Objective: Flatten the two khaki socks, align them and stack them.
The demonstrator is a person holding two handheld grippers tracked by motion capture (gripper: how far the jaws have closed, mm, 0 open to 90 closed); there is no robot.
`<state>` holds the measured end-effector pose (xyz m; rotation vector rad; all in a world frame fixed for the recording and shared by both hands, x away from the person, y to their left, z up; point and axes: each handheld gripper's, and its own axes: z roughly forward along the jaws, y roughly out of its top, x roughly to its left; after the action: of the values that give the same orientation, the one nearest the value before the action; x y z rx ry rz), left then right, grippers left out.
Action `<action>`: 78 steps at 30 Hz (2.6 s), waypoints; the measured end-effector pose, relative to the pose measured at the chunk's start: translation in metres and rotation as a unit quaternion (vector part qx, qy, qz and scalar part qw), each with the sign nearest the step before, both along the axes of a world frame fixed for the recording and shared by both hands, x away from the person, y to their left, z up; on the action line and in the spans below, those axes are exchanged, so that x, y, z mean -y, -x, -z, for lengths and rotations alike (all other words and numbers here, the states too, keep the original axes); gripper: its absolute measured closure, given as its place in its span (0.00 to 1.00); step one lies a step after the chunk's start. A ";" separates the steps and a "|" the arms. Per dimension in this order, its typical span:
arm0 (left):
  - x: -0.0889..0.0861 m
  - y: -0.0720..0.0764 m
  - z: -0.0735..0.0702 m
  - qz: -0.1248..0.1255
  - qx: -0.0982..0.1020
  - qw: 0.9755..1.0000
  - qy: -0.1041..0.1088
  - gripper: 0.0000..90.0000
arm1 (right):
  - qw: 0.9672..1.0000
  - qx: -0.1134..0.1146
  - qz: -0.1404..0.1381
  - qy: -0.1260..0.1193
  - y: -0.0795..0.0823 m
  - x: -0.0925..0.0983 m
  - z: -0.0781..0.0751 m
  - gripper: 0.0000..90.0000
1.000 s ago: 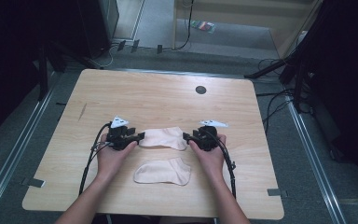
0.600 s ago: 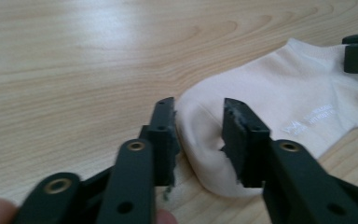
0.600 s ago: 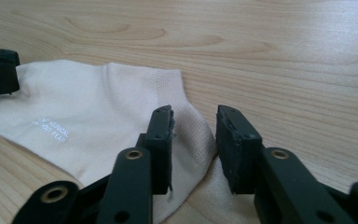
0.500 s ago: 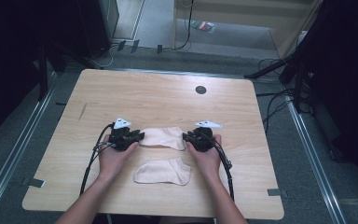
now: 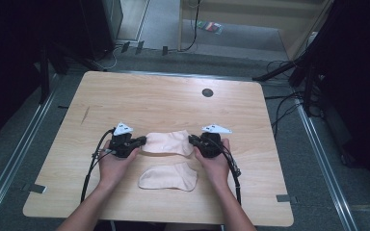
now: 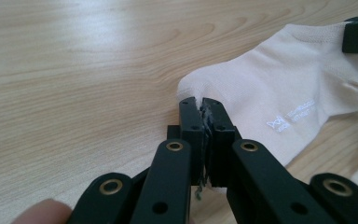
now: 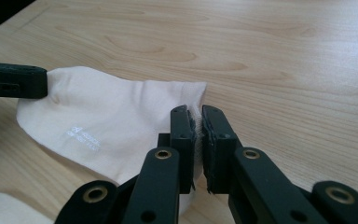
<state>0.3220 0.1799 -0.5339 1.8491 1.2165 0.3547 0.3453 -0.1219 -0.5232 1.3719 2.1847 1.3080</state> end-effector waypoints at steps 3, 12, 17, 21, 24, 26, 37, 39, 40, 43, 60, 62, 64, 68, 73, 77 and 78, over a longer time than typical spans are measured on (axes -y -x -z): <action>-0.002 0.004 -0.005 0.003 0.006 1.000 0.005 0.99 | 1.000 0.004 -0.002 -0.003 0.003 0.001 -0.005 0.94; -0.010 0.029 -0.021 0.011 0.019 1.000 0.022 0.99 | 1.000 0.010 -0.017 -0.020 0.022 0.007 -0.028 0.94; -0.013 0.044 -0.026 0.015 0.024 0.999 0.024 0.99 | 0.999 0.006 -0.029 -0.012 0.035 0.005 -0.033 0.94; -0.012 0.054 -0.028 0.017 0.026 0.999 0.023 0.99 | 1.000 0.000 -0.029 -0.008 0.044 0.005 -0.033 0.94; -0.007 0.068 -0.027 0.023 0.021 0.999 0.024 0.99 | 1.000 -0.012 -0.026 -0.008 0.054 0.008 -0.030 0.94; -0.006 0.071 -0.027 0.026 0.021 0.999 0.021 0.99 | 1.000 -0.016 -0.025 -0.008 0.059 0.011 -0.028 0.94; 0.006 0.105 -0.017 0.047 0.009 0.999 -0.011 0.99 | 0.999 -0.038 -0.032 -0.005 0.089 0.021 -0.018 0.94; 0.009 0.108 -0.013 0.052 0.010 0.998 -0.025 0.99 | 0.999 -0.041 -0.032 0.000 0.092 0.022 -0.014 0.94; 0.010 0.109 -0.010 0.053 0.011 0.998 -0.030 0.99 | 0.999 -0.040 -0.032 0.002 0.094 0.023 -0.011 0.94; 0.014 0.112 -0.003 0.056 0.009 0.997 -0.042 0.99 | 0.999 -0.039 -0.032 0.002 0.096 0.023 -0.004 0.94; 0.011 0.110 0.012 0.058 0.009 0.995 -0.078 0.99 | 0.996 -0.060 -0.066 0.022 0.095 0.018 0.011 0.93; 0.011 0.110 0.012 0.058 0.009 0.995 -0.078 0.99 | 0.996 -0.060 -0.066 0.025 0.095 0.018 0.012 0.93; 0.013 0.110 0.013 0.060 0.014 0.995 -0.083 0.99 | 0.995 -0.064 -0.065 0.029 0.095 0.017 0.013 0.93; 0.013 0.110 0.013 0.064 0.014 0.994 -0.084 0.98 | 0.996 -0.063 -0.061 0.027 0.095 0.017 0.015 0.92; 0.005 0.112 0.007 0.061 0.039 0.996 -0.047 0.70 | 0.997 -0.058 -0.055 0.004 0.096 0.015 0.013 0.68; -0.003 0.113 -0.001 0.052 0.059 0.997 -0.011 0.72 | 0.998 -0.029 -0.049 -0.002 0.100 0.016 0.008 0.67; -0.004 0.115 -0.004 0.053 0.066 0.996 0.002 0.76 | 0.999 -0.015 -0.040 -0.008 0.102 0.016 0.004 0.72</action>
<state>0.2073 0.1837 -0.5300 1.8476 1.0248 0.4092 0.2430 -0.1378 -0.5274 1.3303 2.2763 1.3428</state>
